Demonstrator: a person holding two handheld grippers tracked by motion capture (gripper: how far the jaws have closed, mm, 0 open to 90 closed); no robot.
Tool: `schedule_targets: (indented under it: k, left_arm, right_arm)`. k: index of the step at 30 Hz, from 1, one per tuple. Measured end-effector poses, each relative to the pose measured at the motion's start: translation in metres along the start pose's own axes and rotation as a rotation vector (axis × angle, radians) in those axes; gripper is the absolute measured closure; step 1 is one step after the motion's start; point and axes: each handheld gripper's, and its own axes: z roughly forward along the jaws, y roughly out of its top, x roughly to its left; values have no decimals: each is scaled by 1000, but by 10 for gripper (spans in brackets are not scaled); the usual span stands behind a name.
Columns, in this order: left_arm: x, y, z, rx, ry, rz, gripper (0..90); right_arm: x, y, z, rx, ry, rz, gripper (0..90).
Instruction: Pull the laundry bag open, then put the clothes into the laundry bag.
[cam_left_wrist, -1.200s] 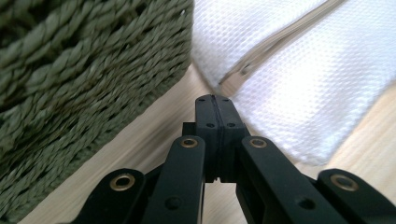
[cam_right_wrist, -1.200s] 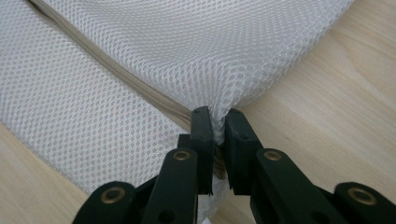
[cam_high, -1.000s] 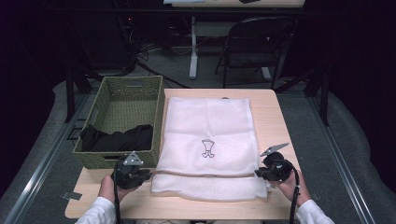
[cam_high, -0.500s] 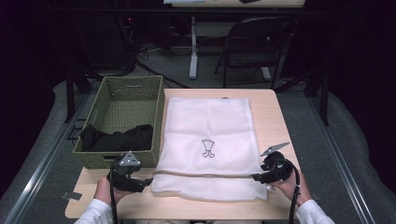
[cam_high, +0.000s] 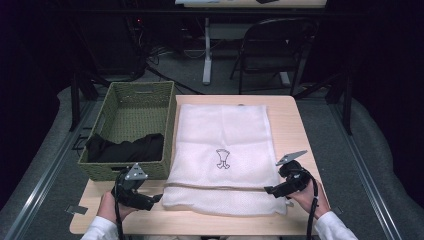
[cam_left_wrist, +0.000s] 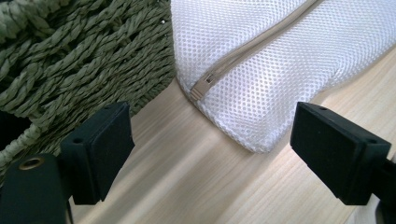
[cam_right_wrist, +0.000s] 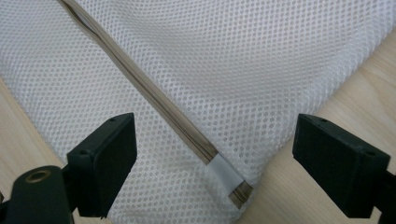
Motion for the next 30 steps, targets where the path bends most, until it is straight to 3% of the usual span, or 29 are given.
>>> schedule_targets:
  k: [14,30]
  left_arm:
    - [-5,3,4,11,-5,17,113]
    - [-3,5,10,34,-33,23,70]
  right_arm:
    - [5,10,6,-9,15,-29,74]
    - [19,41,31,25,49,-140,61]
